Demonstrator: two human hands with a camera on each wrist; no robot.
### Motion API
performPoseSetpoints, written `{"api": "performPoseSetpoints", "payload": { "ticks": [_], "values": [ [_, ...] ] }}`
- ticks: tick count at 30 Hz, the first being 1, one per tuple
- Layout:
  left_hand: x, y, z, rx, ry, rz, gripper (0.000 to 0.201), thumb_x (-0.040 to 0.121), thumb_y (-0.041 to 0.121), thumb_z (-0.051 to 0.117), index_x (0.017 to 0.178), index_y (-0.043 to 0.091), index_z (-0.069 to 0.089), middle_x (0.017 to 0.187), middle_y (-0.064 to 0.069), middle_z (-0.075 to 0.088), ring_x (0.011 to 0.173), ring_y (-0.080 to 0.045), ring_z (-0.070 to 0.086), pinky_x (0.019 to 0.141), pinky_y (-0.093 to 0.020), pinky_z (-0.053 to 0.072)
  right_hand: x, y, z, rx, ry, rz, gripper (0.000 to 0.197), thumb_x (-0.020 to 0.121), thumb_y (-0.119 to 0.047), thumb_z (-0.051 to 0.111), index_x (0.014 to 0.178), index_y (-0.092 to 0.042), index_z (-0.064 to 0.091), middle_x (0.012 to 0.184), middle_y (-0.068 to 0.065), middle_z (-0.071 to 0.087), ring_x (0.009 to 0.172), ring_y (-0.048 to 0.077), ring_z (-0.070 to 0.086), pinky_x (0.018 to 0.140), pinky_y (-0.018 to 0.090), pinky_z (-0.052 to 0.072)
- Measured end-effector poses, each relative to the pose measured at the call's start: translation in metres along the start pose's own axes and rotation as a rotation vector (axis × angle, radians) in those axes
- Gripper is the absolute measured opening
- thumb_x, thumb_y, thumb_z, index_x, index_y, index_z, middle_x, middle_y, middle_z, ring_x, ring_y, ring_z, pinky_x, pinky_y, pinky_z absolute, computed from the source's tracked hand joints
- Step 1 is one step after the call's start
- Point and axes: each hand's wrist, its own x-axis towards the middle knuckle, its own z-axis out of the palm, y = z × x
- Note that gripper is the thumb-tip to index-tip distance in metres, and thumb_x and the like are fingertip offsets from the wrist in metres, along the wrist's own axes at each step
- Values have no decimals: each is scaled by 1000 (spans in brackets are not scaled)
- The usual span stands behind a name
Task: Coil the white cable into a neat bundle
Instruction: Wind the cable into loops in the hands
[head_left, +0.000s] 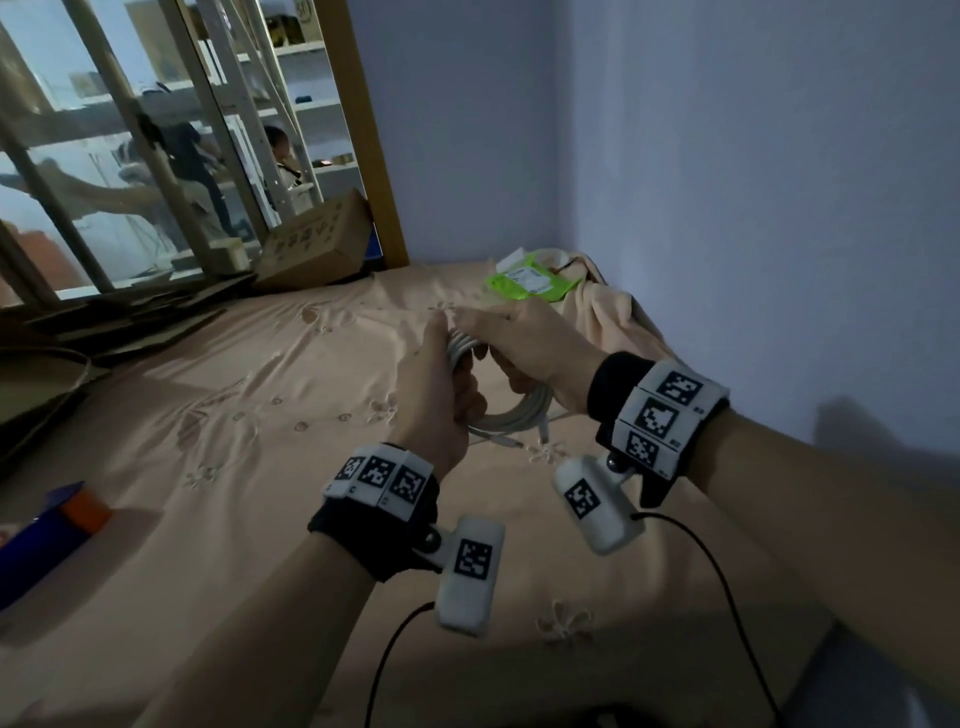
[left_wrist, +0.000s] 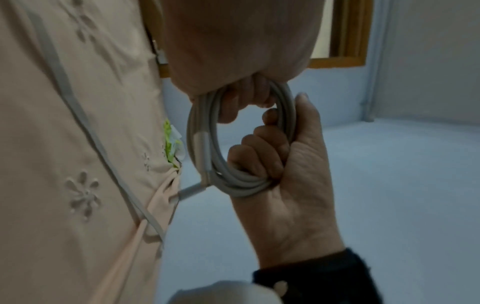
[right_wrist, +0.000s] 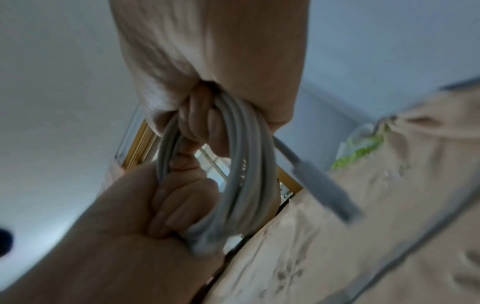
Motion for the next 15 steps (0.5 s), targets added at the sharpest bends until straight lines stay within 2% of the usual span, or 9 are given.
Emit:
{"api": "performPoseSetpoints", "payload": {
  "ticks": [4, 6, 10, 13, 15],
  "values": [
    [-1, 1, 0, -237, 12, -3, 52, 101, 42, 44, 56, 17, 37, 44, 3, 18, 35, -12, 12, 36, -23, 15, -4, 6, 3, 367, 11, 126, 44, 94, -47, 58, 70, -11, 53, 46, -5, 27, 38, 10, 21, 42, 22, 22],
    [-4, 0, 1, -273, 12, -12, 55, 101, 43, 43, 53, 17, 37, 44, 3, 16, 35, -12, 11, 36, -24, 14, -6, 10, 7, 441, 46, 135, 44, 94, -46, 58, 70, -10, 53, 45, -5, 26, 36, 9, 21, 41, 22, 20],
    [-7, -3, 1, -224, -38, -14, 58, 101, 48, 37, 54, 14, 42, 41, 3, 16, 35, -12, 13, 37, -24, 19, -1, 12, 9, 445, 98, 107, 43, 94, -42, 61, 67, -12, 47, 46, -2, 25, 33, 9, 19, 39, 18, 16],
    [-6, -1, -2, -139, -65, -36, 59, 100, 53, 36, 58, 13, 45, 42, 1, 19, 36, -13, 17, 39, -25, 23, 1, 11, 4, 376, 85, 98, 43, 94, -40, 62, 65, -13, 47, 47, -1, 25, 34, 10, 19, 39, 18, 17],
    [-6, 1, -3, -93, -78, -69, 60, 97, 59, 39, 57, 15, 44, 43, 1, 21, 36, -13, 18, 39, -25, 22, 0, 9, 1, 279, 48, 79, 43, 94, -40, 62, 65, -12, 47, 47, -1, 25, 35, 11, 18, 41, 18, 16]
  ]
}}
